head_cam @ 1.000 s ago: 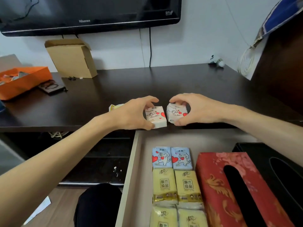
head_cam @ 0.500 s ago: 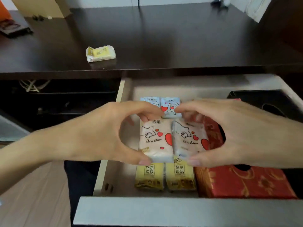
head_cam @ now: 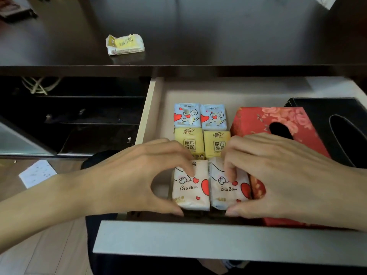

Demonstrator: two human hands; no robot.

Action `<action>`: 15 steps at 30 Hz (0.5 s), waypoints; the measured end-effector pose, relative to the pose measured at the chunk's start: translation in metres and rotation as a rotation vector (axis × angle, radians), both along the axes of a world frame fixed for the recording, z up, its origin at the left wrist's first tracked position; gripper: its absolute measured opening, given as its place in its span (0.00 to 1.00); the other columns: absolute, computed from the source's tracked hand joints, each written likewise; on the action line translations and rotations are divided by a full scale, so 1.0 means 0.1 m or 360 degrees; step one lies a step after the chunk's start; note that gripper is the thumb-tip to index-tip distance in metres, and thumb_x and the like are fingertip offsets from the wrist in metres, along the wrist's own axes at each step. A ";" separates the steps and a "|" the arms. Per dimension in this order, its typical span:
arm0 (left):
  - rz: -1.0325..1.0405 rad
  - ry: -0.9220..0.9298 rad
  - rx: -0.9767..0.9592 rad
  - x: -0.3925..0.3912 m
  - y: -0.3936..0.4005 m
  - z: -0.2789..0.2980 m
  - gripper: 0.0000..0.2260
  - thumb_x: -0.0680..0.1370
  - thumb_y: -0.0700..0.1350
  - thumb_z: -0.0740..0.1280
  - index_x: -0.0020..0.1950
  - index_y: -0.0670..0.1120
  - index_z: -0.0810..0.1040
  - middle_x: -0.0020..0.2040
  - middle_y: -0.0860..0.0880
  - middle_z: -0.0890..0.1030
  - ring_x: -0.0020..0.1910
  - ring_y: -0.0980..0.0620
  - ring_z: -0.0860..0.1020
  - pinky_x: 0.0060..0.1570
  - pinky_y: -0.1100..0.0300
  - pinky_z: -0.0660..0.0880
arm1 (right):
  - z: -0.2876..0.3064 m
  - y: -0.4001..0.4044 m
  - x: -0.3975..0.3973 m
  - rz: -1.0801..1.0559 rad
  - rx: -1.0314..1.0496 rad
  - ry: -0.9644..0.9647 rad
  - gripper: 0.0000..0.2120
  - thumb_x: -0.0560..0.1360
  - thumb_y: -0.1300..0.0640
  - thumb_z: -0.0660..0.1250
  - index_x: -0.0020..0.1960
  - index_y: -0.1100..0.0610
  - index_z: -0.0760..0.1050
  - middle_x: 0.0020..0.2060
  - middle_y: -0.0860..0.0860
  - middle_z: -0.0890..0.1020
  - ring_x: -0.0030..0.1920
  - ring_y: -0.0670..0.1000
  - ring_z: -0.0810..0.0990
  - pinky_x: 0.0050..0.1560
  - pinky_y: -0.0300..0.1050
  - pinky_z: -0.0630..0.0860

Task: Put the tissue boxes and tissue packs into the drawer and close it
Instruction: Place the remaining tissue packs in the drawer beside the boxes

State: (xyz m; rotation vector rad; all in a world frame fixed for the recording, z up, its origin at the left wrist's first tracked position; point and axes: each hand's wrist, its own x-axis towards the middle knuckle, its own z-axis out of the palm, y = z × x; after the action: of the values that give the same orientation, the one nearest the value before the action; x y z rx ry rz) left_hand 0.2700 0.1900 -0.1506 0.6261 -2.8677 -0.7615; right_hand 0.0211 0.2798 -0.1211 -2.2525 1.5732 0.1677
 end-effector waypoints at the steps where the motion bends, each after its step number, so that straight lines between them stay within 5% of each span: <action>1: -0.0014 -0.0015 -0.0040 -0.01 0.02 0.00 0.23 0.68 0.58 0.78 0.60 0.51 0.80 0.64 0.55 0.76 0.64 0.55 0.74 0.58 0.53 0.76 | -0.05 -0.01 0.00 0.0032 -0.0059 0.0081 0.23 0.70 0.29 0.65 0.60 0.39 0.71 0.55 0.38 0.70 0.54 0.42 0.71 0.60 0.40 0.68; 4: 0.0015 -0.0001 -0.0057 -0.03 0.06 -0.01 0.23 0.68 0.56 0.77 0.59 0.49 0.81 0.64 0.51 0.78 0.63 0.51 0.76 0.57 0.51 0.76 | -0.08 0.01 0.05 0.0119 -0.0088 0.0192 0.26 0.72 0.27 0.60 0.64 0.39 0.71 0.60 0.38 0.73 0.60 0.43 0.72 0.58 0.37 0.65; 8: 0.0114 -0.0060 -0.0051 -0.04 0.10 -0.03 0.29 0.67 0.58 0.74 0.65 0.49 0.79 0.67 0.53 0.77 0.66 0.53 0.74 0.63 0.52 0.72 | 0.02 0.05 0.06 0.0010 -0.0059 0.0061 0.21 0.66 0.25 0.62 0.45 0.41 0.68 0.50 0.39 0.71 0.45 0.44 0.75 0.40 0.32 0.67; 15: 0.0063 -0.0234 -0.0118 -0.04 0.05 -0.06 0.32 0.68 0.64 0.72 0.69 0.55 0.74 0.70 0.56 0.73 0.68 0.55 0.71 0.65 0.53 0.70 | 0.01 0.01 0.14 0.0095 -0.0102 0.0214 0.19 0.67 0.28 0.65 0.44 0.42 0.69 0.45 0.41 0.71 0.42 0.45 0.72 0.44 0.42 0.71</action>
State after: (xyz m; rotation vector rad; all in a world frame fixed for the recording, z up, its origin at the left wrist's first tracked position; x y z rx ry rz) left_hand 0.2665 0.1953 -0.1566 0.7563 -2.9892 -0.6251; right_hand 0.0352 0.2805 -0.1198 -2.3834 1.6002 0.2946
